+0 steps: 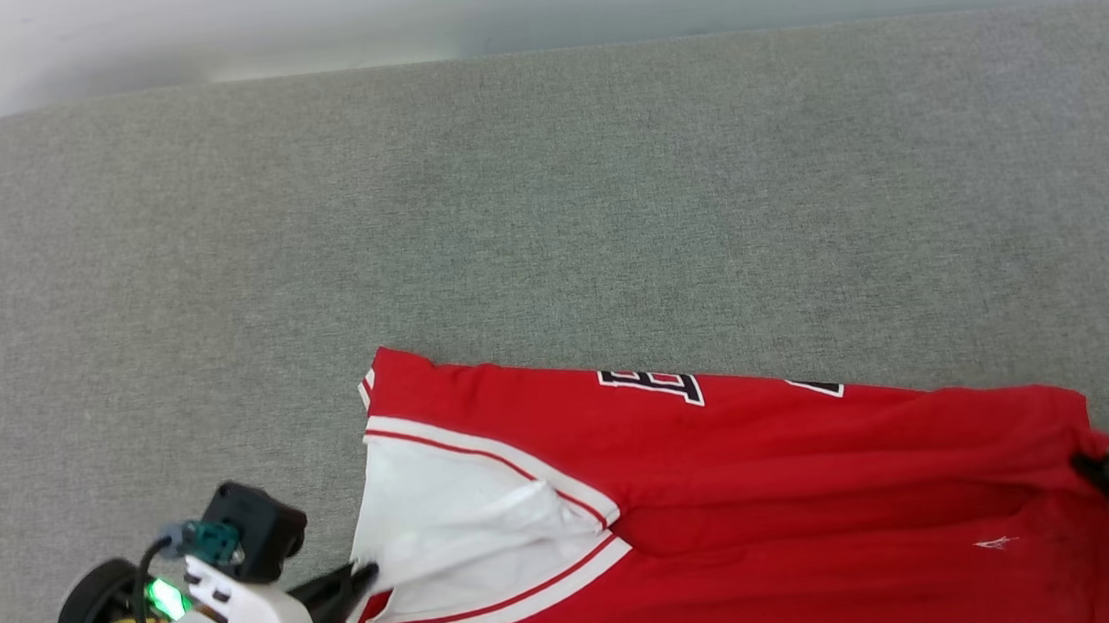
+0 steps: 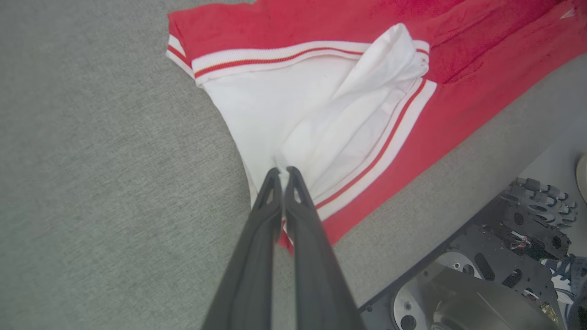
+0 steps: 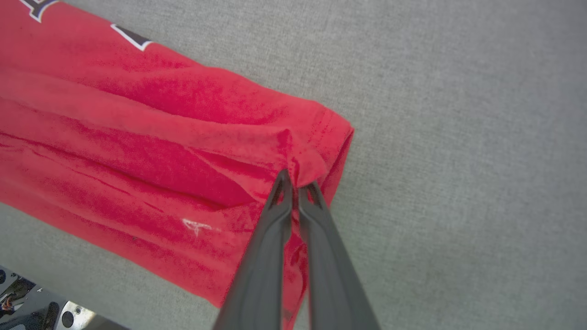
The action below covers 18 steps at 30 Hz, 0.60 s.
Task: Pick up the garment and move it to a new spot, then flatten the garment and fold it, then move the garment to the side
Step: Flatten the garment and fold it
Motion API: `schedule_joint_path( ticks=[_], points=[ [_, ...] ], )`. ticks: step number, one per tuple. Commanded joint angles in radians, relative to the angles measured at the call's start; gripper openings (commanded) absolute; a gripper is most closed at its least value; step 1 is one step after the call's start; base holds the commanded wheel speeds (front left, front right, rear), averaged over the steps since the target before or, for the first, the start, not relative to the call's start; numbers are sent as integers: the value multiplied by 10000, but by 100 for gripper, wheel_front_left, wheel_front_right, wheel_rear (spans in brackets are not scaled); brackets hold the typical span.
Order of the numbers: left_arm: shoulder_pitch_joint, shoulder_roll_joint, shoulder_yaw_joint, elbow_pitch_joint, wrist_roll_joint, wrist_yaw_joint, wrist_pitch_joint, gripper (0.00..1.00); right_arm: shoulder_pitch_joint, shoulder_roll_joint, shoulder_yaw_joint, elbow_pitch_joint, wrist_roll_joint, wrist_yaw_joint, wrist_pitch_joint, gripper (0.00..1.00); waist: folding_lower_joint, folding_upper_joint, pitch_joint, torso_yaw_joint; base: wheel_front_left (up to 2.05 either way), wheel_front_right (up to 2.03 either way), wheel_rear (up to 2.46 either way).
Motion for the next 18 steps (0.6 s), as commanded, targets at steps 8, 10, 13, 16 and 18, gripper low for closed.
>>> schedule_joint_path(
  ticks=[8, 10, 13, 16, 18],
  points=[
    [652, -388, -466, 929, -67, -243, -401, 0, 857, -998, 915, -79, -164, -4, -410, 0, 1, 0, 185, -59, 0, 0, 0],
    [670, -524, -591, 1118, -75, -340, -401, 0, 790, -1134, 1236, -7, -166, -4, -597, 0, 1, 0, 202, -55, 0, 0, 0],
    [469, -863, -883, 1501, 140, -520, -437, 0, 520, -1241, 1717, 363, 168, -4, -1009, 0, 1, 0, 188, -23, 0, 0, 0],
    [332, -1061, -890, 1662, 246, -583, -645, 65, 416, -1259, 1859, 523, 335, -4, -1285, 42, 1, 0, 87, -24, 0, 0, 0],
    [299, -1166, -861, 1775, 319, -558, -832, 100, 436, -1174, 1932, 689, 439, -4, -1451, 100, 1, 0, -47, -34, 0, 0, 0]
  ],
)
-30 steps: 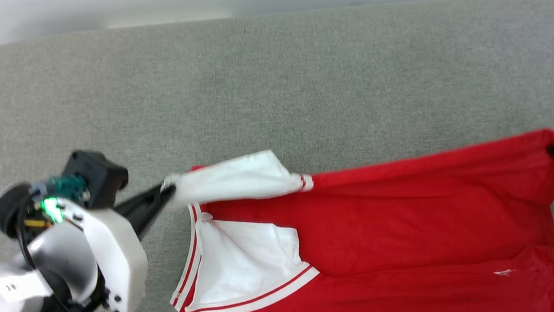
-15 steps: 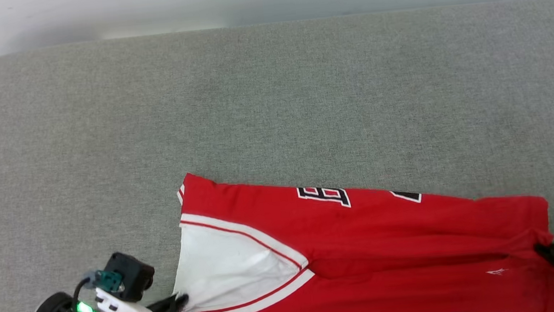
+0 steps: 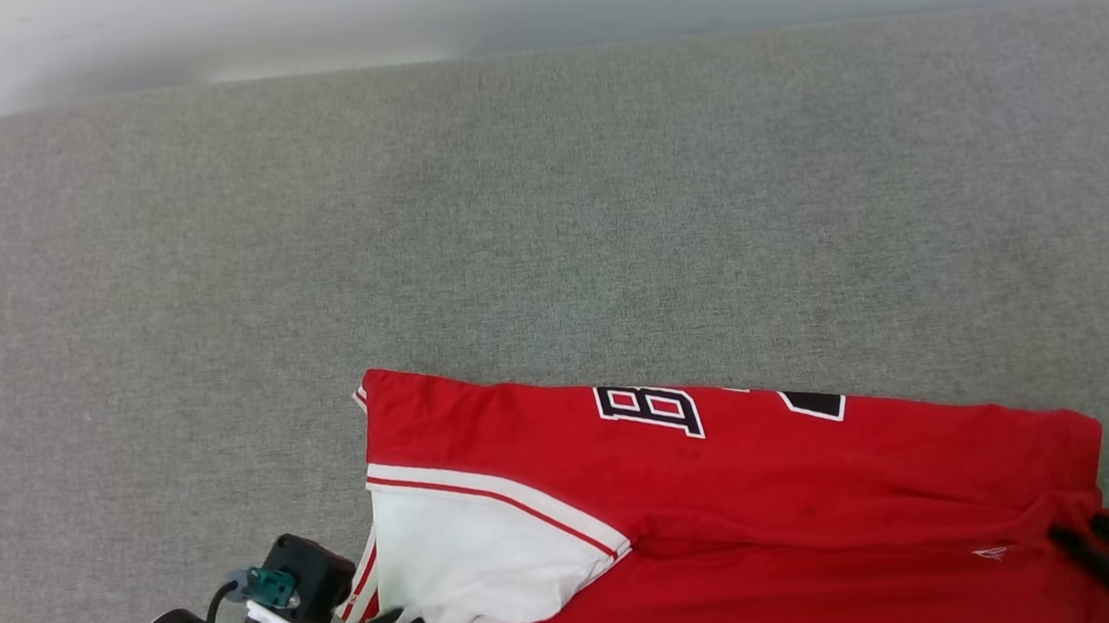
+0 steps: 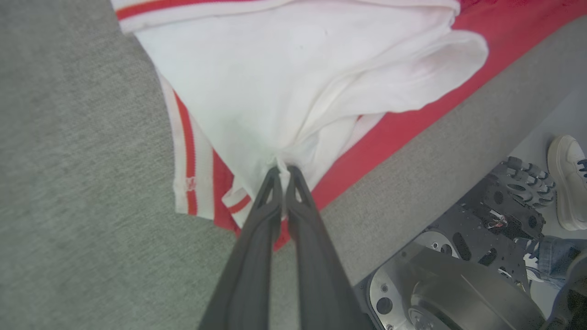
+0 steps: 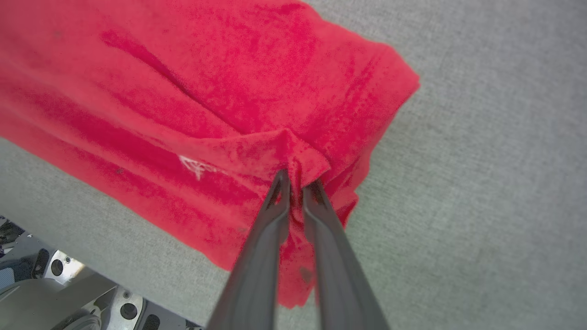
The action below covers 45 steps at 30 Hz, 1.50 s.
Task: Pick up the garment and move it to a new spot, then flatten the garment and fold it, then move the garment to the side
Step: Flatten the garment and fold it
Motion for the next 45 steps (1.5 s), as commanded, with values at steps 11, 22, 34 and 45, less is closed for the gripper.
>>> schedule_joint_path(
  ticks=[11, 22, 34, 45],
  points=[
    [-300, -707, 1336, -200, 602, 993, -2763, 100, -33, 921, -1473, -352, 1129, -4, -406, 100, -1, 0, -875, 19, 0, 0, 0],
    [793, -2059, 3439, -107, 1437, 2550, -6122, 100, 608, 4126, -4752, -456, -486, -4, 1576, 100, -1, 0, -832, 166, 0, 0, 0],
    [1525, -4241, 6550, -600, 4513, 859, -6176, 100, 143, 6343, -6620, 430, -1651, -2, 2769, 100, -1, 0, -289, 526, 0, 0, 0],
    [1277, -5514, 7527, -49, 5647, -696, -6169, 100, 127, 6882, -5632, 2087, -1323, 38, 2677, 100, -1, 0, -32, 797, 0, 0, 0]
  ],
)
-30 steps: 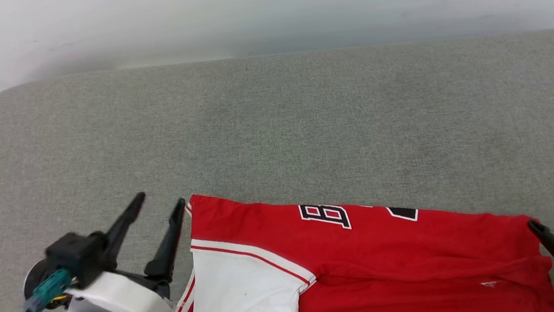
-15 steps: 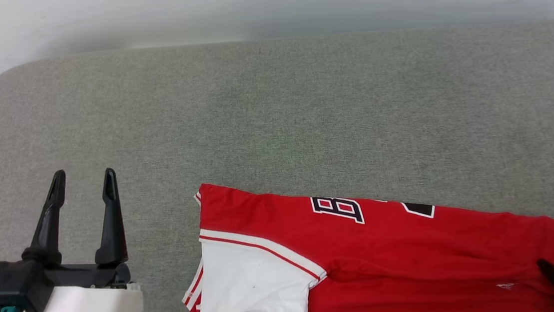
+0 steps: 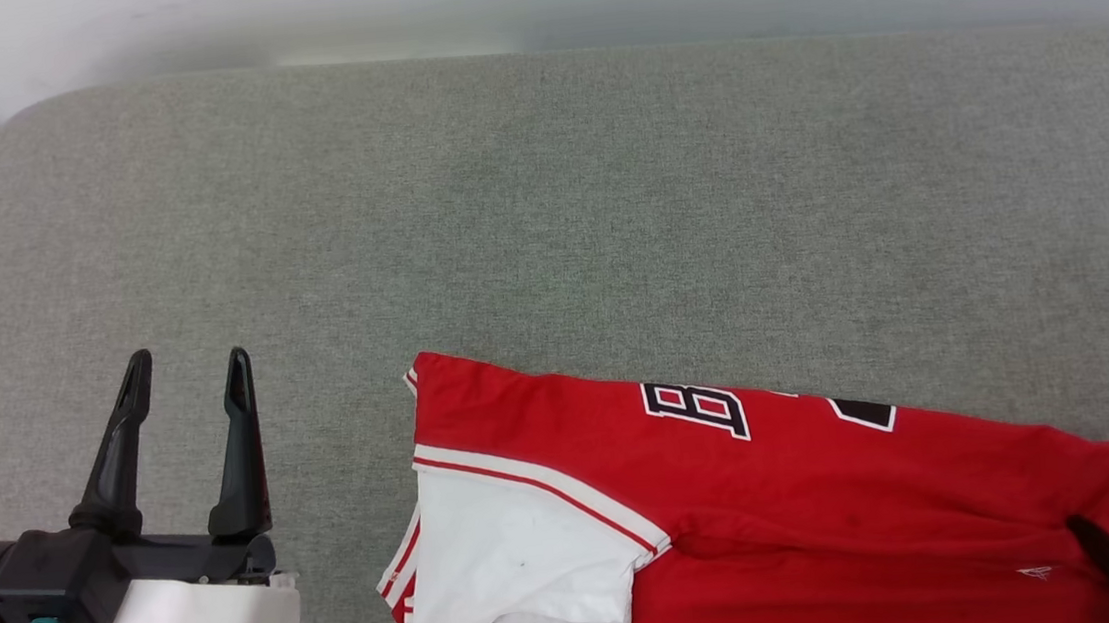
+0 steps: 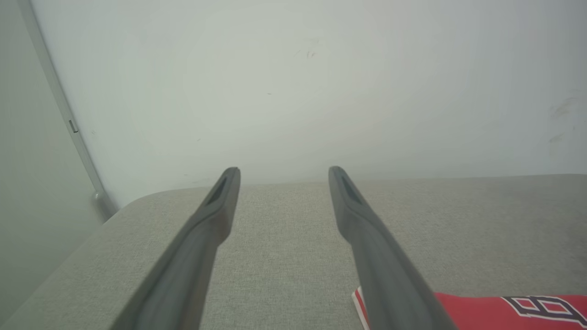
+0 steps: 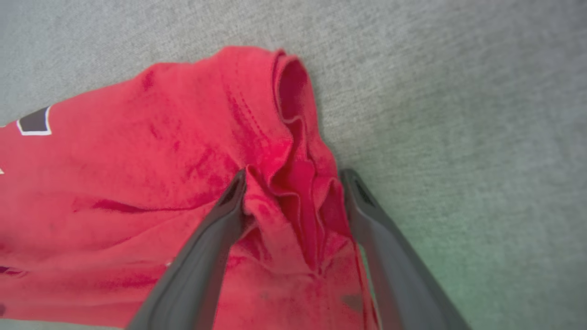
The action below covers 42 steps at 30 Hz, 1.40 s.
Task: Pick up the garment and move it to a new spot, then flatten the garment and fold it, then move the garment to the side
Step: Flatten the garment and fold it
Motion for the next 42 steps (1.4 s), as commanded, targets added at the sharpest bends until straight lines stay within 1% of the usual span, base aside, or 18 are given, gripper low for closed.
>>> schedule_joint_path(
  ticks=[1, 6, 7, 8, 18, 25, 30, 35, 39, 42],
  points=[
    [-107, -122, 107, 76, 120, -114, -44, 100, 36, 637, 833, 566, 248, 105, 196, 100, 1, 0, -27, 5, 0, 0, 0],
    [-89, -394, 359, 212, 323, -418, -45, 100, 70, 772, 1374, 566, 536, 110, 29, 100, 1, 0, -182, -10, 0, 0, 0],
    [-75, -426, 392, 233, 382, -441, -45, 100, 84, 755, 1382, 556, 504, 110, -54, 64, 1, 0, -219, -17, 0, 0, 0],
    [-54, -462, 430, 242, 405, -495, -45, 100, 86, 696, 1350, 527, 417, 108, -148, 0, 1, 0, -249, -29, 0, 0, 0],
    [106, -667, 698, 296, 574, -711, -45, 100, -104, -17, 629, 280, 48, 35, -979, 0, 1, 0, -417, -140, 0, 0, 0],
    [34, -720, 749, 285, 611, -742, -45, 100, -509, -448, -395, 304, -86, 35, -1174, 0, 1, 0, -393, -217, 0, 0, 0],
    [-9, -788, 750, 333, 636, -756, -45, 100, -856, -877, -1065, 544, -342, 39, -1265, 0, 1, 0, -389, -245, 0, 0, 0],
    [-15, -828, 721, 372, 612, -765, -45, 100, -1044, -1083, -1266, 718, -424, 39, -1270, 0, 1, 0, -496, -261, 0, 0, 0],
    [122, -820, 673, 411, 551, -766, -46, 100, -848, -973, -1035, 513, -359, 41, -1185, 0, 1, 0, -673, -268, 0, 0, 0],
    [241, -811, 687, 409, 504, -767, -46, 100, -596, -842, -746, 77, -281, 42, -1071, 0, 1, 0, -823, -287, 0, 0, 0]
  ],
)
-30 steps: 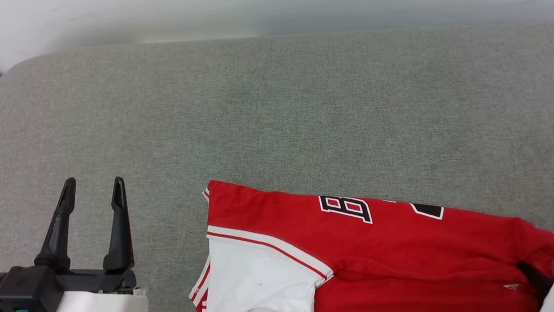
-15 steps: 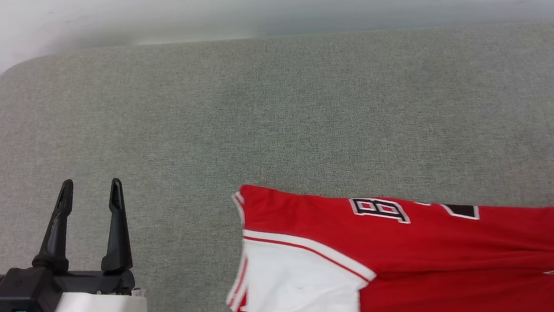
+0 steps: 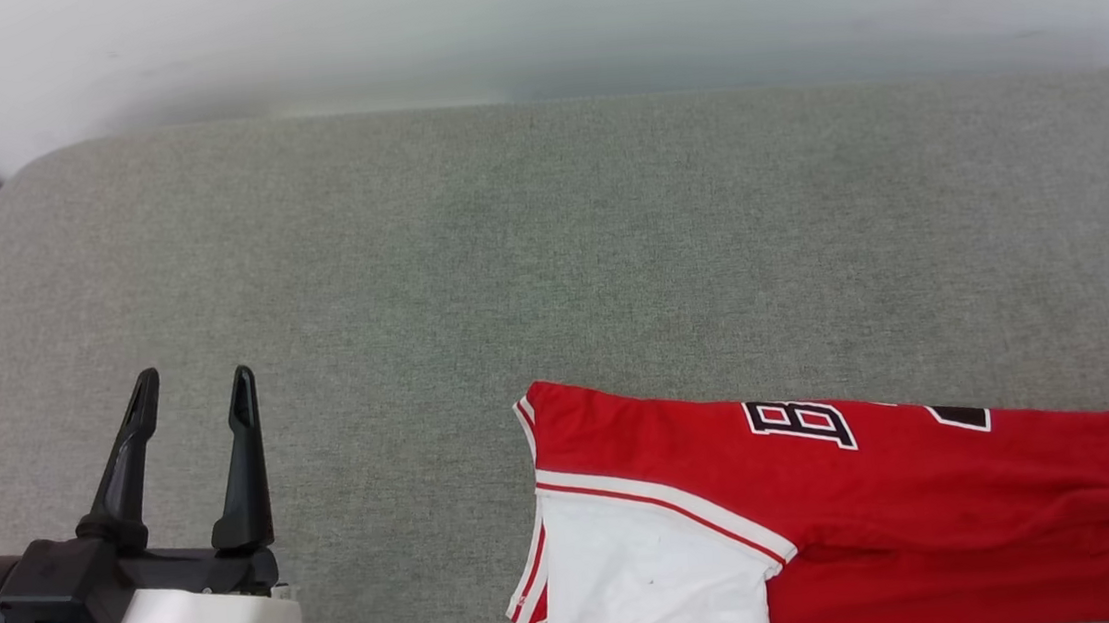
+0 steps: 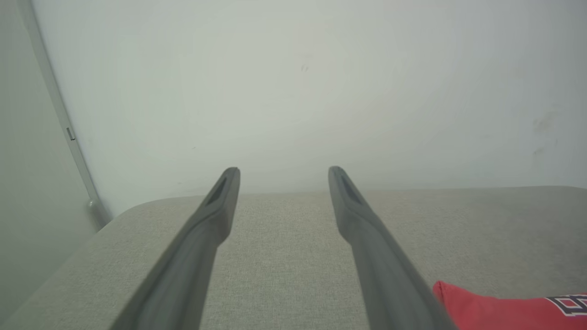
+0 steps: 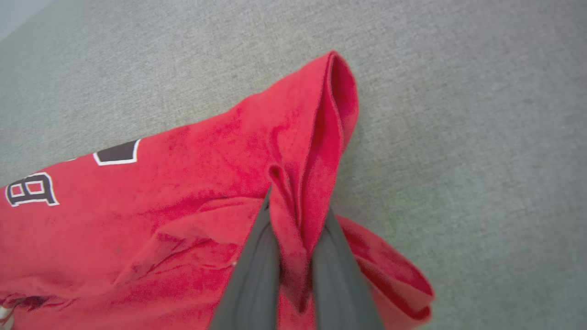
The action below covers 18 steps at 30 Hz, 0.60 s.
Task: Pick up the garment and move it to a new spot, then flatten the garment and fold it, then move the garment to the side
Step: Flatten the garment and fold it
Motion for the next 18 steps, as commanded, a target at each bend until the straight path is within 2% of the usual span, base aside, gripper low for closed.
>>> schedule_joint_path(
  ticks=[1, 10, 18],
  points=[
    [163, -7, 11, -6, -51, -12, -46, 100, 255, 135, 208, -387, 79, -4, 77, 0, -1, 0, -124, -19, 0, 0, 0],
    [375, -40, -58, -33, -101, -13, -46, 100, 1125, 658, 1310, -2166, 369, -4, 1050, 0, -1, 0, -491, -29, 0, 0, 0],
    [414, -85, -171, -35, -120, -14, -46, 100, 1133, 1569, 2639, -3494, 1090, -4, 2108, 0, -1, 0, -589, 4, 0, 0, 0]
  ],
)
